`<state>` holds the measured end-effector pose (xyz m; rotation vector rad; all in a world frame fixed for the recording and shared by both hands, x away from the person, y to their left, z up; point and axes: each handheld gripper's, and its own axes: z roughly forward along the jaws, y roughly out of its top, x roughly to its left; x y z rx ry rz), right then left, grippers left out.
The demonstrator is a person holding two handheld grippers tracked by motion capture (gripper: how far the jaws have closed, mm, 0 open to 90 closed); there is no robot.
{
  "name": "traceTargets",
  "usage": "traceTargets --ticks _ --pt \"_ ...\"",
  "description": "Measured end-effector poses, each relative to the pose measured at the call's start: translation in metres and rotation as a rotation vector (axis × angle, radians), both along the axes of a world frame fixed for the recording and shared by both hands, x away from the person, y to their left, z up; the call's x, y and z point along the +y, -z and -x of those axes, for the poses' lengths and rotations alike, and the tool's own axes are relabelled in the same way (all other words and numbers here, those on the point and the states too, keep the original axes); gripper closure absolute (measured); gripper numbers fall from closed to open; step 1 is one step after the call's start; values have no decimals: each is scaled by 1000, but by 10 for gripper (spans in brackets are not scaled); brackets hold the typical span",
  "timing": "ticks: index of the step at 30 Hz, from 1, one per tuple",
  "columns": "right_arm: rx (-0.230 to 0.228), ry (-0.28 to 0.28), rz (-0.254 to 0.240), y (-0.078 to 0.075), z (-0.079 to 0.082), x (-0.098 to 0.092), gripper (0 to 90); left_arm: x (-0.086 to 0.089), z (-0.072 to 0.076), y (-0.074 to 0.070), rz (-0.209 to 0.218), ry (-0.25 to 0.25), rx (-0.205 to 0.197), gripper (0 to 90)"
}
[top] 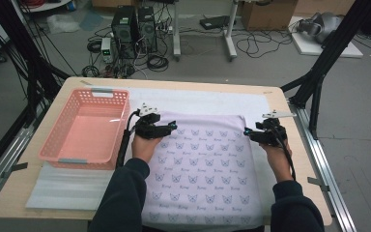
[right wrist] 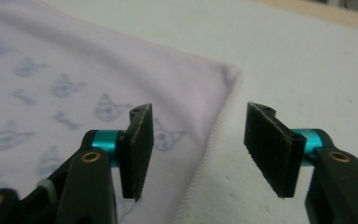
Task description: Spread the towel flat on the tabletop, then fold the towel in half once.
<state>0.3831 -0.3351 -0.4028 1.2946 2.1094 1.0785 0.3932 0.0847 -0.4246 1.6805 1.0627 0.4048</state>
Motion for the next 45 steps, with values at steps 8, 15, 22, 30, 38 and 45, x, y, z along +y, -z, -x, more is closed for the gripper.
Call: traceTargets --ticks 8,15,22,30,38,45 --pt "-37 -95 -94 3 45 -13 226 0 39 -2 20 96 -68 195" --pt "-60 -86 -22 14 69 -12 183 3 54 -4 15 130 -78 205" --pt "-49 -66 -34 18 64 -13 178 9 58 -4 -8 118 -60 204" --pt "-64 -58 -48 15 65 -14 178 13 59 -5 -4 100 -62 191" --pt "-50 -59 -25 15 63 -8 178 18 56 -5 -6 92 -52 190" --pt "-6 -57 -14 19 54 -2 178 23 46 -2 -29 60 5 203"
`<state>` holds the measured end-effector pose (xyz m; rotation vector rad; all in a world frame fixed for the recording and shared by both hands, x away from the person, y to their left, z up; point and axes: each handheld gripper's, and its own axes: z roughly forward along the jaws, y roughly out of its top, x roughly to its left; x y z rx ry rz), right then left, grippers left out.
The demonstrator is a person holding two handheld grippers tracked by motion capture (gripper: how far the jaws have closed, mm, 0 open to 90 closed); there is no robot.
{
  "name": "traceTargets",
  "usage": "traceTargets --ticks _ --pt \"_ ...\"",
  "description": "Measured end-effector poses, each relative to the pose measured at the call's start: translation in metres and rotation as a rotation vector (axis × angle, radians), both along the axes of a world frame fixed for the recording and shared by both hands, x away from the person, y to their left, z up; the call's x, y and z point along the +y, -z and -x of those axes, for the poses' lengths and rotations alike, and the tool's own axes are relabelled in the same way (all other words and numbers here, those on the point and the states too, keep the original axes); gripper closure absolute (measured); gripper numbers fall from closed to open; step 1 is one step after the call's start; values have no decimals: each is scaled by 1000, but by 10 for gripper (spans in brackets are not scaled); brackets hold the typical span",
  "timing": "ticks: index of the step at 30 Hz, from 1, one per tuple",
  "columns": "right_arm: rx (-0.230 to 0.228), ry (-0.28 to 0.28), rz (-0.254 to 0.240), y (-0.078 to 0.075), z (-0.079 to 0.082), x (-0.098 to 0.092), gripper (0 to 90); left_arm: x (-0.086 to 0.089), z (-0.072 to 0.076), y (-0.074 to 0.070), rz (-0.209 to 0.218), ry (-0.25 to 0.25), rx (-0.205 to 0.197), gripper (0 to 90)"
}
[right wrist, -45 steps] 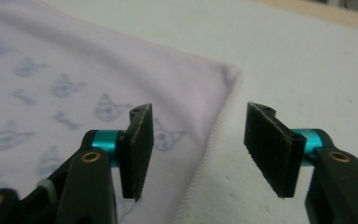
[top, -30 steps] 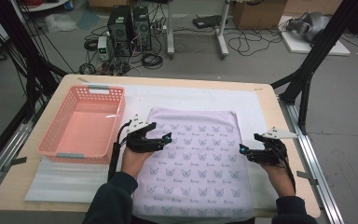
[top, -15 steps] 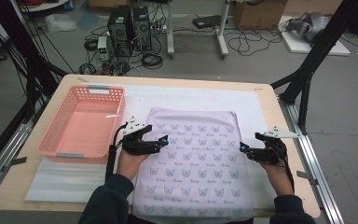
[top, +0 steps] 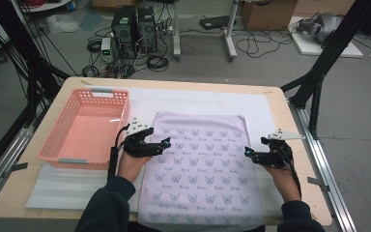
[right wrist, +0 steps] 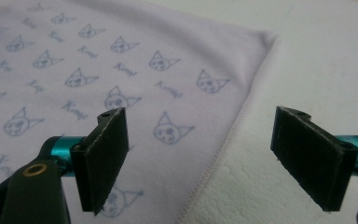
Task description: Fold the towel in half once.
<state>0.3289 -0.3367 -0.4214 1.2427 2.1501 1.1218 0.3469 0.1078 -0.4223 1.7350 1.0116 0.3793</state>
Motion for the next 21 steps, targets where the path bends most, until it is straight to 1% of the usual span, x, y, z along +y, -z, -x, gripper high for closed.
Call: traceTargets --ticks 3,6,8,9,11,12,13,15,16,17,18,19,20,21 --pt "29 -6 11 3 -4 5 178 1 -4 3 -28 -21 25 221" --pt "64 5 7 5 -10 9 178 1 -9 9 -48 -50 56 236" --pt "88 10 19 7 -16 14 179 2 -12 13 -62 -63 70 252" --pt "86 8 27 8 -19 16 182 2 -14 15 -72 -70 76 259" --pt "108 21 33 9 -25 20 202 4 -17 19 -91 -94 98 278" --pt "111 30 37 9 -28 22 225 4 -18 20 -106 -108 105 291" --pt "117 40 38 10 -31 23 237 5 -20 21 -112 -126 107 295" --pt "136 66 36 13 -38 24 261 7 -22 23 -106 -128 119 304" --pt "140 80 46 15 -41 24 300 7 -24 25 -112 -128 125 318" --pt "145 97 49 16 -44 24 321 6 -26 26 -125 -115 145 327" --pt "154 115 60 18 -47 23 333 4 -28 28 -130 -105 150 349" --pt "161 128 72 20 -49 23 372 1 -29 29 -139 -95 153 374" --pt "159 138 80 21 -50 23 413 0 -31 29 -155 -88 156 394" --pt "150 149 83 21 -51 22 454 -3 -31 29 -169 -92 149 396"
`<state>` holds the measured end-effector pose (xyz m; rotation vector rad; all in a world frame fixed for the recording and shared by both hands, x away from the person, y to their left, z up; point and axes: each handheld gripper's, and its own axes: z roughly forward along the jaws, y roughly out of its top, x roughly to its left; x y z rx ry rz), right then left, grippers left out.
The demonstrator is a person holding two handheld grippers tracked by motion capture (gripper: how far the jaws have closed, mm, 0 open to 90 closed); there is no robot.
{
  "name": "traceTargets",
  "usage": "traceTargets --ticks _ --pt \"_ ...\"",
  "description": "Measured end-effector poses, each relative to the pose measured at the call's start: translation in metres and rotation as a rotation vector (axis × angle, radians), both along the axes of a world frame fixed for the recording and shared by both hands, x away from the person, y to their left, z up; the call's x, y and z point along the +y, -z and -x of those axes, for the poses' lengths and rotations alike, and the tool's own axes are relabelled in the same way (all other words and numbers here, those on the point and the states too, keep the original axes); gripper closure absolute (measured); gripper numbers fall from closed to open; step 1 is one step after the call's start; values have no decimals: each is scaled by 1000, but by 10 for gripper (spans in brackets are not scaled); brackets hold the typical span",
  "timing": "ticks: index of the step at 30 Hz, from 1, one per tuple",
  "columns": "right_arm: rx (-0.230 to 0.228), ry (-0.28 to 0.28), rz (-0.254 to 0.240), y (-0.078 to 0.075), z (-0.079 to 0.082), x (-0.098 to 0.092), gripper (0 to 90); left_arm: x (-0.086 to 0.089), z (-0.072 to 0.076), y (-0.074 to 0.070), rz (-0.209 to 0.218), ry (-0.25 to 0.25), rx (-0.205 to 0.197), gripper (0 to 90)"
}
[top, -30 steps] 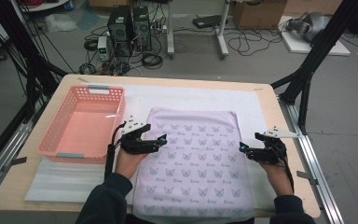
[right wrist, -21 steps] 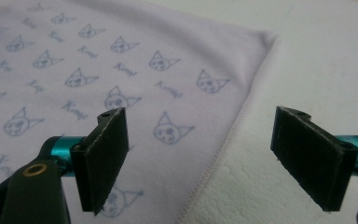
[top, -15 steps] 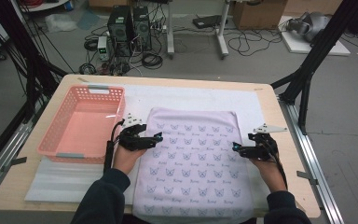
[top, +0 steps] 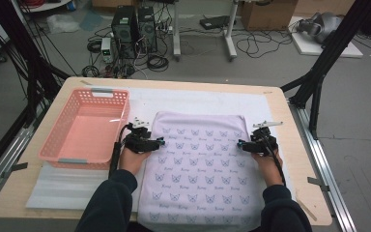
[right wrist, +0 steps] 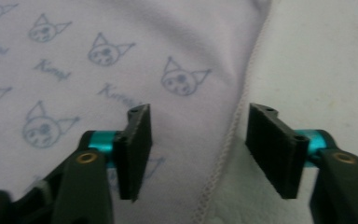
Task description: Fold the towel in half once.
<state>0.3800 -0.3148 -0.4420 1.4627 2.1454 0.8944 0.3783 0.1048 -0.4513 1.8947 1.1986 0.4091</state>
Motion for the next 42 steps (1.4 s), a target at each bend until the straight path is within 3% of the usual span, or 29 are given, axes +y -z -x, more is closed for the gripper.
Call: traceTargets --ticks 2,3,4,6,8,10,14,21,30,36,42 --pt "-7 0 7 0 -1 -1 521 -4 2 0 -83 -10 -32 463" --pt "-14 -3 16 0 -1 -1 596 -4 2 -1 -101 -9 -37 553" --pt "-11 -19 9 -1 -1 0 685 -2 2 -2 -99 -22 -34 581" --pt "-12 -64 25 -1 0 5 835 1 2 -2 -62 -13 -14 857" --pt "-21 -69 53 -3 1 9 861 -1 2 -3 -65 -26 -15 868" --pt "-35 -62 24 -4 2 6 868 -1 4 -6 -56 -33 -25 870" --pt "-71 -80 -32 -15 10 -2 867 6 11 -20 47 -51 -68 871" --pt "-122 -124 -103 -30 41 -14 867 14 36 -39 128 -14 -118 871" --pt "-139 -172 -145 -32 90 -20 866 20 75 -36 113 59 -132 870" --pt "-115 -189 -162 -23 114 -21 865 19 99 -30 103 96 -141 870" --pt "-79 -191 -149 -20 129 -22 861 20 116 -25 85 131 -140 868"
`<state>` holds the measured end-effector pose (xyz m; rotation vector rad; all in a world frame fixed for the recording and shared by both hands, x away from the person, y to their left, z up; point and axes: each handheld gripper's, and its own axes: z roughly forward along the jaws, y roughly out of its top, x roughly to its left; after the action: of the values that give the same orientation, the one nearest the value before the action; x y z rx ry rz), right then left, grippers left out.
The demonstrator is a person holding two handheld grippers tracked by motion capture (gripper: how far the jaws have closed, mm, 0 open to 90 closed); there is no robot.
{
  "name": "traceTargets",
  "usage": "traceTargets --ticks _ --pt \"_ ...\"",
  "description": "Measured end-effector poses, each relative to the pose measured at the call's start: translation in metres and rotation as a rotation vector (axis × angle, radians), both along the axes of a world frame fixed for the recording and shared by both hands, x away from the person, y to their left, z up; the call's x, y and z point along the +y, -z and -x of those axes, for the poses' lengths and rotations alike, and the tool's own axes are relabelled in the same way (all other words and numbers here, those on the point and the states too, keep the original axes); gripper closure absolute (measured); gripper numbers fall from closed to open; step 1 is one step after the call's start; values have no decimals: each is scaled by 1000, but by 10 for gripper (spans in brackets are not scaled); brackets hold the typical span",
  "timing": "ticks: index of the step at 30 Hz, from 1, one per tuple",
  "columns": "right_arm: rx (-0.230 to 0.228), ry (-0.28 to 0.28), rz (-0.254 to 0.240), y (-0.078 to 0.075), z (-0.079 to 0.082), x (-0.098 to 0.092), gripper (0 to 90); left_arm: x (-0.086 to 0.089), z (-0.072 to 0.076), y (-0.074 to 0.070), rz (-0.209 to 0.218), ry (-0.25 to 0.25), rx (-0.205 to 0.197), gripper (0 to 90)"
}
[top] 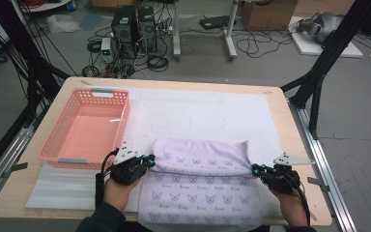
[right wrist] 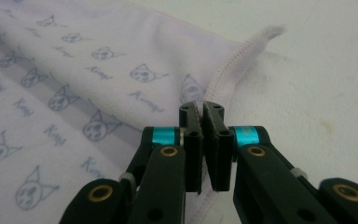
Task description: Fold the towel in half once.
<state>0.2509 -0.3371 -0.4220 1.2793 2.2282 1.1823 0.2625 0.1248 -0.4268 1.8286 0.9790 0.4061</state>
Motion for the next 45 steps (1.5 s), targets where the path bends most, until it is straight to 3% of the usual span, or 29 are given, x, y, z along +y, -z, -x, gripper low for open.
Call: traceTargets --ticks 2,3,5,7,9,13,17,20,22,23,27,30,32,33,34,35,36,38,41,45 --pt "14 3 6 2 1 0 843 0 0 6 2 -11 8 836" --pt "22 7 8 3 0 0 819 1 -2 9 8 -21 22 752" --pt "23 24 15 4 -2 1 688 0 -7 11 25 -19 52 551" --pt "18 52 3 2 -4 1 585 -1 -12 11 40 -27 69 440" --pt "-1 80 -9 0 -8 1 493 -3 -18 9 37 -54 59 356" --pt "2 116 -20 -3 -23 1 459 -6 -40 6 64 -58 101 317" --pt "36 142 -5 -1 -48 6 423 -11 -62 6 33 -87 142 318" --pt "75 147 19 2 -66 11 417 -11 -74 5 55 -113 130 314" --pt "97 155 40 5 -76 15 415 -11 -81 4 39 -127 107 306" --pt "111 156 49 7 -81 17 416 -12 -85 4 27 -127 123 303" --pt "138 158 87 12 -92 23 455 -14 -100 7 -15 -128 167 316" --pt "139 154 127 16 -94 26 527 -16 -104 10 -38 -115 183 405" --pt "134 160 146 15 -94 25 604 -18 -105 16 -90 -74 203 514" --pt "130 156 151 15 -94 24 661 -20 -104 18 -138 -46 190 583" --pt "132 153 152 14 -94 22 749 -22 -101 18 -187 -40 145 655" --pt "141 145 140 14 -94 21 827 -21 -101 18 -175 -20 149 750" --pt "135 143 141 14 -94 20 843 -20 -101 18 -162 -20 162 850" --pt "123 137 130 14 -92 20 856 -20 -99 17 -167 -17 159 858" --pt "97 119 113 12 -87 18 856 -17 -94 11 -105 -41 143 859" --pt "51 103 81 3 -75 14 855 -13 -82 -4 -24 -25 92 860"
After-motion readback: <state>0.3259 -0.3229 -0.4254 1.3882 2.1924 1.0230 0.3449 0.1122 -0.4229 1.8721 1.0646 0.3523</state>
